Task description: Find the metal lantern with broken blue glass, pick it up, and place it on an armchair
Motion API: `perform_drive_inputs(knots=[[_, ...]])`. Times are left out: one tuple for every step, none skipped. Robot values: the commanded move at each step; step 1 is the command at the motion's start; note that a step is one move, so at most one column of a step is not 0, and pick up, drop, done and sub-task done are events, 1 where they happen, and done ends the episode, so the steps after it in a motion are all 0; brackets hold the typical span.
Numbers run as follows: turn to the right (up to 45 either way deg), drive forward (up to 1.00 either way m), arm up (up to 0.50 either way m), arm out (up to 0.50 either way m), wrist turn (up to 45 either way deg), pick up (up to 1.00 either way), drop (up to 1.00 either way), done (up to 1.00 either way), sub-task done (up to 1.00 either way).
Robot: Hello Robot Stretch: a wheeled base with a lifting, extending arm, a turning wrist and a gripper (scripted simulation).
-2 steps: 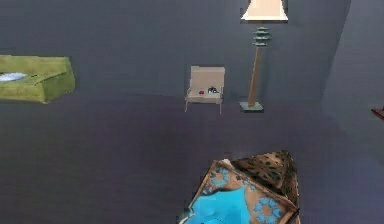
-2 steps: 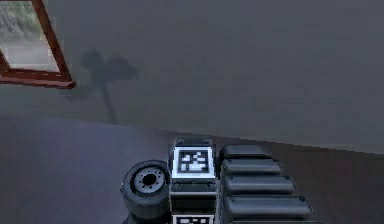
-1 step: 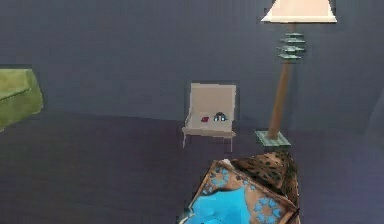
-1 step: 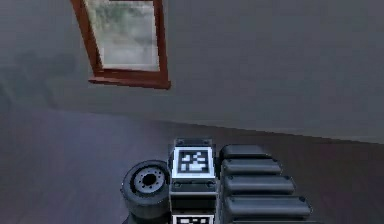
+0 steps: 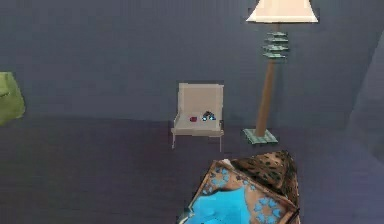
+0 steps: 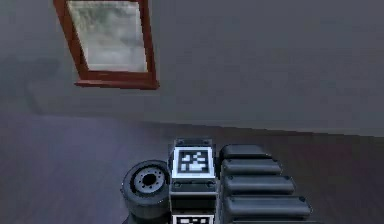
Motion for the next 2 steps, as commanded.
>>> perform_drive_inputs(knots=[[0.0, 1.00, 0.00, 0.00, 0.0, 0.00, 0.00, 0.00, 0.00], [0.0, 0.45, 0.00, 0.00, 0.0, 0.00, 0.00, 0.00, 0.00]])
